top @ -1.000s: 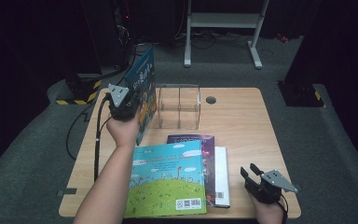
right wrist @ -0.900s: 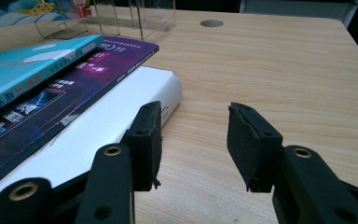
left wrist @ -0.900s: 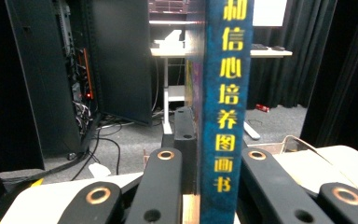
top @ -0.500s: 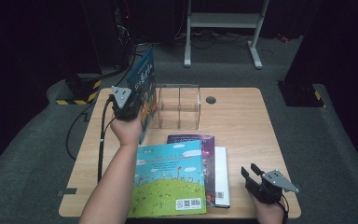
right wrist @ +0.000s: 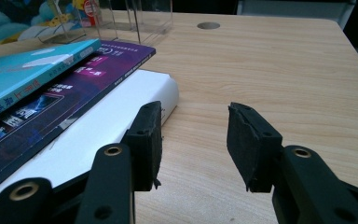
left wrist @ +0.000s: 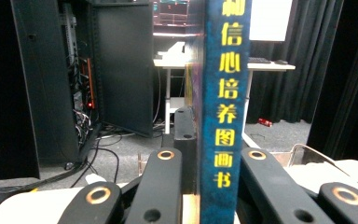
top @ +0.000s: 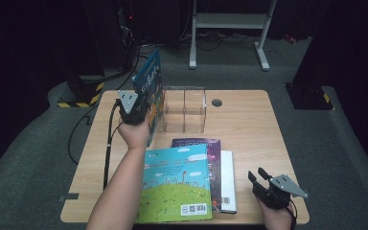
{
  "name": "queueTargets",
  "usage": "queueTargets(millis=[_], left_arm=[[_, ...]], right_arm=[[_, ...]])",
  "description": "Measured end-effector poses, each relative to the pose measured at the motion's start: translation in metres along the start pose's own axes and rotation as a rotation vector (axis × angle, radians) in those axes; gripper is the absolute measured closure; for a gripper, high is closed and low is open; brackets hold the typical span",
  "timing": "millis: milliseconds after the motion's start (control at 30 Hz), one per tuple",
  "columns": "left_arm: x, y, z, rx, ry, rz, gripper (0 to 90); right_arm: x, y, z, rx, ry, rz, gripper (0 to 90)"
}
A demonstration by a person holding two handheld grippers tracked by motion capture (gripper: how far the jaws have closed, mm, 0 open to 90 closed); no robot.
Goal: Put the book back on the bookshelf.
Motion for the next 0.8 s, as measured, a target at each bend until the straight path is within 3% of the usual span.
queueTargets(millis=[300,500,800], left_arm=[[0.002,0.006,0.004,-0.003,-0.006,0.014,82.9],[0.003,0.018,0.008,-0.043,-0.031,0.041,82.5],[0.001,0.032,0.013,-0.084,-0.012,0.038,81.7]], right_arm=[[0.000,0.000,0.000,0.000,0.000,-0.003,54.9],[-0.002,-0.001,0.001,-0.005,0.004,-0.007,55.0],[-0.006,0.000,0.001,-0.005,0.013,-0.013,54.9]])
Point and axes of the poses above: each handheld gripper's, and its own axes: y roughly backward along the jaws, z roughly out of its underside, x roughly to its right, the point moved 5 cm from there along -y, roughly forward along the jaws, and after that the axes turned 9 degrees about x, right-handed, at the moved point
